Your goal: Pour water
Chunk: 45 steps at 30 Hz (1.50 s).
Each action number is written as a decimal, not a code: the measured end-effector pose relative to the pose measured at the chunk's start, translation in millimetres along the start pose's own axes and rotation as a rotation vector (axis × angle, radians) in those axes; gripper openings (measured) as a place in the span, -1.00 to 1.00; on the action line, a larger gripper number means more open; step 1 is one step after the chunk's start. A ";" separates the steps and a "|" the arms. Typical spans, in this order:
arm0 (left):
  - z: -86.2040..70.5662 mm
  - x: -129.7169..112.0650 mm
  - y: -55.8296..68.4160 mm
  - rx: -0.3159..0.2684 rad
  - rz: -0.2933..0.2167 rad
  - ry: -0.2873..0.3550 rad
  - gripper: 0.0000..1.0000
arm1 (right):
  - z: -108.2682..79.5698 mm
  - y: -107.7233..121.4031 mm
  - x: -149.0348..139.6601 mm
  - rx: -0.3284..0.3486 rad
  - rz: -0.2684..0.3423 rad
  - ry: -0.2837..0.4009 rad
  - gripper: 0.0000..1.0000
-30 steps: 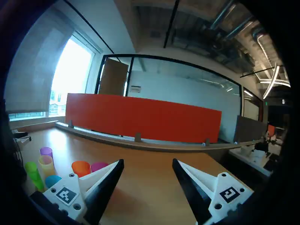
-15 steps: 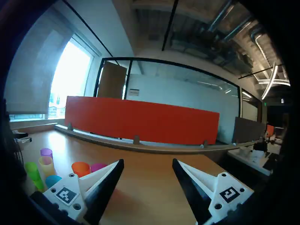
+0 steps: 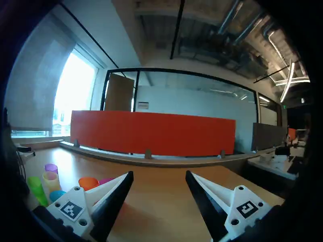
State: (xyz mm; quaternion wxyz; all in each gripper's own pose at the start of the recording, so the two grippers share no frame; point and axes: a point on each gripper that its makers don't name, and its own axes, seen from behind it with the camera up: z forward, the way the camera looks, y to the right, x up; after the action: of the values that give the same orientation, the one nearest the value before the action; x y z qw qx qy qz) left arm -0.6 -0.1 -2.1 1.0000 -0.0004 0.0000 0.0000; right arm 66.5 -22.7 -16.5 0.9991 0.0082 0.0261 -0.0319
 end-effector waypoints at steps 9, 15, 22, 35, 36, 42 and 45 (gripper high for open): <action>0.5 -0.3 0.2 0.000 0.000 0.000 0.72 | 6.1 5.7 -17.6 -0.012 0.049 -0.003 1.00; 0.2 -0.2 0.2 0.000 0.000 0.000 0.72 | 7.5 4.1 -29.1 -0.001 0.049 0.007 1.00; 0.3 -0.2 0.4 0.000 0.000 0.000 0.72 | 9.5 11.6 -39.7 -0.006 0.056 0.005 1.00; 0.1 -0.1 0.3 0.000 0.000 0.000 0.72 | 10.7 15.5 -57.5 -0.003 0.068 -0.015 1.00; 0.2 -0.2 0.3 0.000 0.000 0.000 0.72 | 11.0 15.6 -59.0 -0.003 0.066 -0.017 1.00; -0.1 -0.1 0.8 0.000 0.000 0.000 0.72 | 10.9 15.6 -61.4 -0.001 0.052 -0.021 1.00; 0.0 0.1 0.4 0.000 0.000 0.000 0.72 | 11.4 16.7 -62.4 -0.002 0.056 -0.029 1.00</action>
State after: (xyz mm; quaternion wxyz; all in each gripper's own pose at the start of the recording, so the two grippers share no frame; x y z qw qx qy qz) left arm -0.6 0.3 -2.1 1.0000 -0.0005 0.0000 0.0001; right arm 5.9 -2.2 -1.6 0.9999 0.0072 0.0116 -0.0041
